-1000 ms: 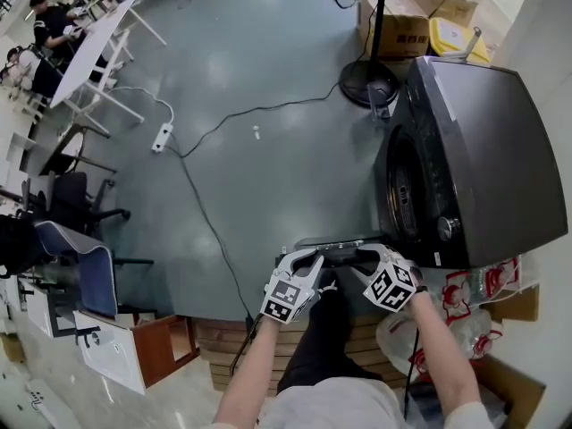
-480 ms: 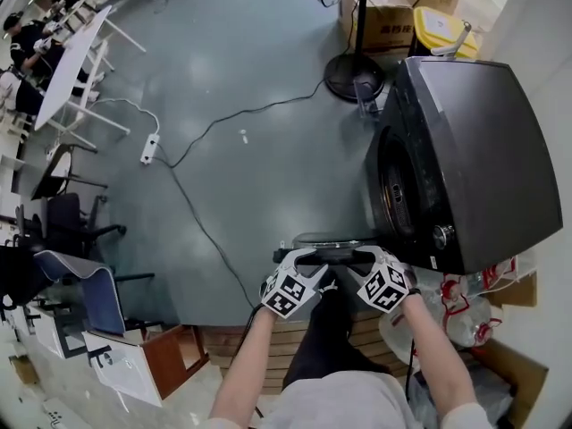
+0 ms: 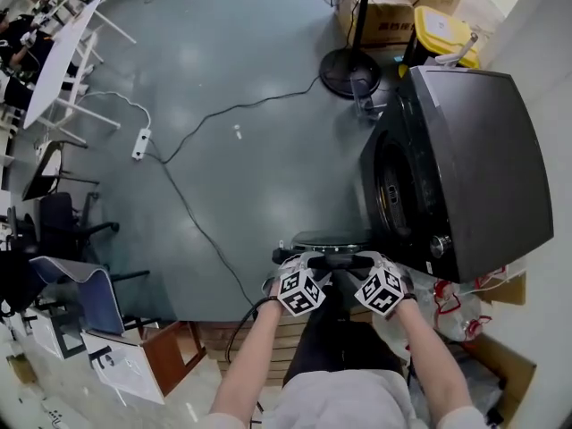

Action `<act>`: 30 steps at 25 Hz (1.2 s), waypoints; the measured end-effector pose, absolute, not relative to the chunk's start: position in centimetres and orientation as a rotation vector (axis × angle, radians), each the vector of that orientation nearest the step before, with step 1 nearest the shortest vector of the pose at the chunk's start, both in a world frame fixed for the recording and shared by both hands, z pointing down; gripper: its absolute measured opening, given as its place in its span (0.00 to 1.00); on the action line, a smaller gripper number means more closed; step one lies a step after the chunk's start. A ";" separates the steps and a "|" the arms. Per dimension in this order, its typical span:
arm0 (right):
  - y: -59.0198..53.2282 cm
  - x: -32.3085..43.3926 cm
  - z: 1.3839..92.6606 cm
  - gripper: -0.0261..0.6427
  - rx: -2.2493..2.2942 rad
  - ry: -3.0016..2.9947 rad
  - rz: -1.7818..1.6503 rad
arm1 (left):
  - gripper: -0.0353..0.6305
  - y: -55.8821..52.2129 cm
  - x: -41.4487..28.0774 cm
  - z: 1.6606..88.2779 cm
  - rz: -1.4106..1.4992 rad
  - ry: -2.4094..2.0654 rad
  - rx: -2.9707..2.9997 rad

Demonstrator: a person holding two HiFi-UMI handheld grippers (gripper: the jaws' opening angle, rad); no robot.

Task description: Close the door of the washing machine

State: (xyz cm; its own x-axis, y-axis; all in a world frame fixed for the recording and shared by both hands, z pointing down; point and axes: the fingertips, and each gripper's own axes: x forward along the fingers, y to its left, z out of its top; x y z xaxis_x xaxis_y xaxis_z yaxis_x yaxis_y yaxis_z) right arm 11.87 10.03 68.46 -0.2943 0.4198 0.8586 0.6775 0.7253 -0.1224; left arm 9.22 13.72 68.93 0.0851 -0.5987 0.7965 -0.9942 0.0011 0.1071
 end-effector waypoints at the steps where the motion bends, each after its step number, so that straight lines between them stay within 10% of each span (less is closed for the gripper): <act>1: 10.1 11.6 68.4 0.29 -0.829 -1.939 -0.316 | 0.33 13.7 9.0 69.0 0.735 -1.585 1.679; 30: 4.5 3.4 67.9 0.27 -0.532 -2.131 0.000 | 0.44 6.7 -0.9 69.5 0.762 -1.588 1.745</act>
State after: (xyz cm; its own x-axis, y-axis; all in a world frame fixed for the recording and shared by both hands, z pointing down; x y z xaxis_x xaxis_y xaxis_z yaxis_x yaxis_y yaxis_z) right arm 3.36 4.51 67.92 -0.4927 0.3726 0.7864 0.3727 0.9070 -0.1962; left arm -0.86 6.67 69.50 0.0972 -0.6174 0.7806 -0.9952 -0.0549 0.0805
